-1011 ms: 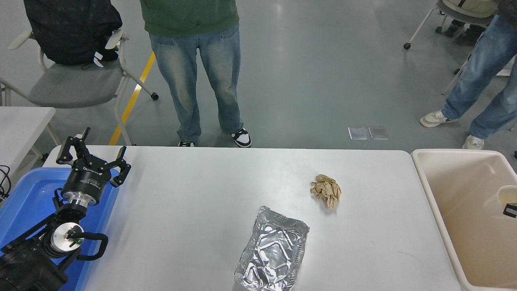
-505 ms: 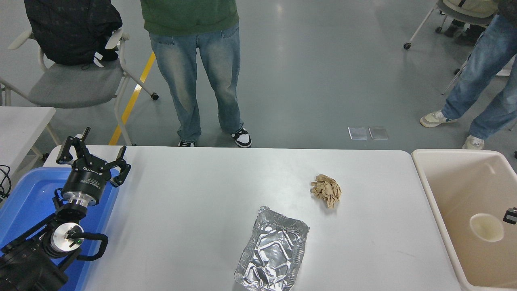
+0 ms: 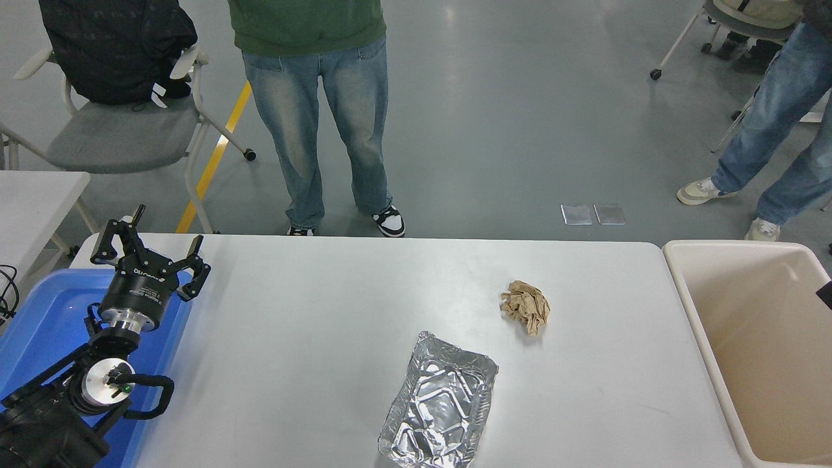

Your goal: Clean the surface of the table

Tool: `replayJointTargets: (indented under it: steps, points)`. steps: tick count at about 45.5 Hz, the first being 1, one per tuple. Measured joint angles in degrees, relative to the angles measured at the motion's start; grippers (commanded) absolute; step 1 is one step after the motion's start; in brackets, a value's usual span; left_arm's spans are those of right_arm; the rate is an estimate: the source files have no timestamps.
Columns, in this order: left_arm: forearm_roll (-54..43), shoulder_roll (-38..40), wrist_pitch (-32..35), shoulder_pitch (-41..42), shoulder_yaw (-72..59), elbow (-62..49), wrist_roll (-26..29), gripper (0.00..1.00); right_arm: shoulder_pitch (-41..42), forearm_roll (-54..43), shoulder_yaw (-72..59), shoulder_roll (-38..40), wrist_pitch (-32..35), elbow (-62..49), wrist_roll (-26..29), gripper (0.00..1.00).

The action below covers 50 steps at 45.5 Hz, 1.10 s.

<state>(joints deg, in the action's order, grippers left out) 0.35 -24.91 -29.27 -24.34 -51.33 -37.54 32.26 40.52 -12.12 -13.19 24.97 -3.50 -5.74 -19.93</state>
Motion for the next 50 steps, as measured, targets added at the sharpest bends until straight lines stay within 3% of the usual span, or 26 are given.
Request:
replayJointTargets:
  steps: [6, 13, 30, 50]
  points:
    - [0.00, 0.00, 0.00, -0.04, 0.06, 0.03, 0.00, 0.99, 1.74, 3.68, 1.98, -0.21, 3.75, 0.00, -0.16, 1.00]
    - [0.00, -0.02, 0.00, -0.15, 0.13, 0.07, -0.06, 0.99, 4.21, 6.34, 7.12, 1.81, 17.70, -0.12, -0.25, 1.00]
    - [0.00, -0.05, 0.00, -0.17, 0.17, 0.09, -0.06, 0.99, 8.80, 8.00, 18.58, 0.18, 37.28, 0.07, -0.34, 1.00]
    - [0.00, -0.05, 0.08, -0.21, 0.25, 0.17, 0.00, 0.99, 12.07, 8.28, 21.35, 0.41, 43.48, 0.12, -0.37, 1.00]
